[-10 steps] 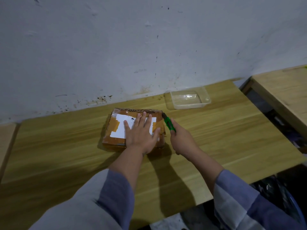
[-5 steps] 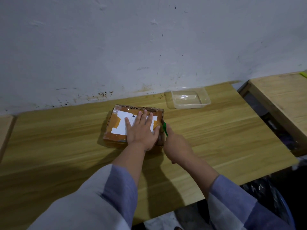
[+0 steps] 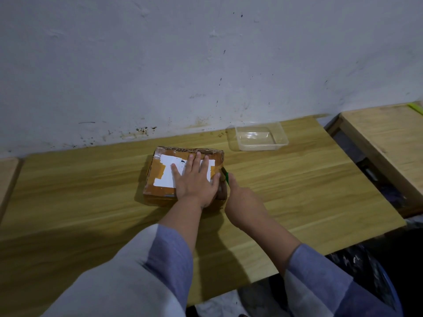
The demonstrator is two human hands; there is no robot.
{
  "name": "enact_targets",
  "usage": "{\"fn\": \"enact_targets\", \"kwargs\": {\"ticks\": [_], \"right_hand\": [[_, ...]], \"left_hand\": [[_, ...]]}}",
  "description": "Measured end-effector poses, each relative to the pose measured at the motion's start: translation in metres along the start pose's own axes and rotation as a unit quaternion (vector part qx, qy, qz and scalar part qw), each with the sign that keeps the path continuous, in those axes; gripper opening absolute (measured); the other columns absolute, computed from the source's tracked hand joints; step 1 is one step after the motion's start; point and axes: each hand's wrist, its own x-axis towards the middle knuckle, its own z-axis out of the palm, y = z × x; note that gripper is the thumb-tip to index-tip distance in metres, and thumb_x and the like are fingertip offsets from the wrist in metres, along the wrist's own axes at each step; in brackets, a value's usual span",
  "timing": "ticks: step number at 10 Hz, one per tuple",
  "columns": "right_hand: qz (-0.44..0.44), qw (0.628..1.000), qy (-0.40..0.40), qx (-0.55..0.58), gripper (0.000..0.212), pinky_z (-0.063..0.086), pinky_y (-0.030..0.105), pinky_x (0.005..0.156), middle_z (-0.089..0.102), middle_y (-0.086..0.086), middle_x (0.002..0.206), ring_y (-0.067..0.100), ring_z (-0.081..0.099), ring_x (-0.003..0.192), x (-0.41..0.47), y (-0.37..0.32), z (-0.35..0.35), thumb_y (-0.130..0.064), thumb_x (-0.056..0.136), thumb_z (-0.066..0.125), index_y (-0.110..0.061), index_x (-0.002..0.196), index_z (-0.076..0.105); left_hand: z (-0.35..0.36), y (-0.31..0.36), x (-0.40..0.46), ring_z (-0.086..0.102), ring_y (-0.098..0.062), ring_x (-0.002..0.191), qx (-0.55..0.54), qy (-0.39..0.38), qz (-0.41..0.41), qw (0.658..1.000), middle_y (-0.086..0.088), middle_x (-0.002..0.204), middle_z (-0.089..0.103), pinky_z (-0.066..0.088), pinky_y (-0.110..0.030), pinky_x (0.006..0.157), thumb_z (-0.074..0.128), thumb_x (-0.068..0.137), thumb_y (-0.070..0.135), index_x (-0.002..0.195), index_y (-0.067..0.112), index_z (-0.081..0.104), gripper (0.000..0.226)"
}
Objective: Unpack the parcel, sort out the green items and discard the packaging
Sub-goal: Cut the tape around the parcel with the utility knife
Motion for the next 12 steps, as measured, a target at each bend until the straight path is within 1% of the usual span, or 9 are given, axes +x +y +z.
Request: {"fn": "enact_targets", "kwargs": {"ticks": [2,3,5,6,7,8,10,11,12], "right_hand": [[-0.012,0.997,0.063,0.052,0.06,0.05,0.04,0.072,0.065,0.022,0.108,0.036,0.063,0.095,0.011,0.004,-0.011,-0.019,0.096,0.034,-0.022,0.15,0.008],[-0.015,0.997,0.047,0.062,0.061,0.054,0.045,0.078,0.064,0.023,0.111,0.037,0.063,0.096,0.014,0.004,-0.013,-0.018,0.096,0.036,-0.022,0.15,0.01],[-0.018,0.998,0.035,0.049,0.06,0.05,0.041,0.076,0.064,0.021,0.114,0.035,0.063,0.099,0.018,0.004,-0.007,-0.02,0.096,0.036,-0.019,0.15,0.009],[-0.018,0.999,0.027,0.006,0.063,0.043,0.035,0.07,0.063,0.02,0.114,0.033,0.061,0.102,0.024,0.001,-0.005,-0.021,0.097,0.037,-0.018,0.151,0.006],[-0.023,0.998,0.033,-0.048,0.067,0.04,0.033,0.071,0.061,0.019,0.116,0.032,0.06,0.104,0.026,-0.002,-0.003,-0.014,0.095,0.039,-0.018,0.15,0.003],[-0.021,0.997,0.019,-0.076,0.07,0.04,0.033,0.072,0.058,0.019,0.119,0.032,0.058,0.107,0.018,-0.002,0.001,-0.011,0.094,0.038,-0.02,0.15,-0.002],[-0.02,0.998,-0.001,-0.055,0.07,0.046,0.038,0.081,0.056,0.02,0.121,0.033,0.058,0.108,0.003,0.004,0.002,-0.011,0.094,0.036,-0.024,0.15,-0.004],[-0.019,0.999,-0.011,-0.028,0.07,0.043,0.036,0.078,0.057,0.02,0.121,0.033,0.058,0.108,0.001,0.005,0.0,-0.01,0.093,0.036,-0.024,0.15,-0.002],[-0.01,1.0,-0.019,0.001,0.071,0.046,0.038,0.08,0.059,0.02,0.118,0.034,0.058,0.106,-0.003,0.008,-0.003,-0.008,0.091,0.036,-0.026,0.15,0.0]], "left_hand": [[0.002,0.002,-0.001,-0.013,-0.017,0.147,0.001,0.003,-0.007,1.0,0.003,0.161,-0.012,-0.006,-0.06,0.115,0.007,0.095,0.059,0.152,0.028,-0.005,0.066],[0.002,0.002,-0.001,-0.013,-0.017,0.147,0.005,0.006,-0.008,1.0,0.003,0.161,-0.012,-0.005,-0.06,0.115,0.007,0.095,0.059,0.152,0.028,-0.005,0.066],[0.002,0.003,-0.002,-0.013,-0.018,0.147,0.01,0.005,-0.009,1.0,0.002,0.161,-0.012,-0.005,-0.06,0.115,0.007,0.095,0.059,0.152,0.028,-0.005,0.066],[0.003,0.003,-0.001,-0.014,-0.018,0.147,0.017,0.0,-0.015,1.0,0.002,0.16,-0.013,-0.004,-0.06,0.115,0.008,0.096,0.058,0.152,0.027,-0.007,0.066],[0.006,0.003,0.001,-0.016,-0.017,0.147,0.033,-0.012,-0.023,0.999,0.003,0.16,-0.015,-0.002,-0.062,0.114,0.014,0.098,0.054,0.151,0.027,-0.01,0.064],[0.007,0.004,0.001,-0.015,-0.016,0.147,0.023,-0.005,-0.033,0.999,0.004,0.16,-0.014,-0.004,-0.063,0.113,0.013,0.097,0.058,0.151,0.028,-0.008,0.065],[0.004,0.008,-0.002,-0.013,-0.015,0.147,0.003,0.001,-0.043,0.999,0.004,0.161,-0.012,-0.004,-0.065,0.112,0.007,0.094,0.061,0.152,0.027,-0.004,0.068],[0.004,0.01,-0.004,-0.013,-0.015,0.147,0.002,0.0,-0.051,0.999,0.004,0.161,-0.012,-0.004,-0.065,0.112,0.007,0.094,0.061,0.152,0.027,-0.004,0.068],[0.003,0.011,-0.005,-0.013,-0.015,0.147,-0.002,0.0,-0.054,0.999,0.005,0.161,-0.011,-0.004,-0.065,0.111,0.007,0.094,0.061,0.152,0.027,-0.003,0.068]]}}
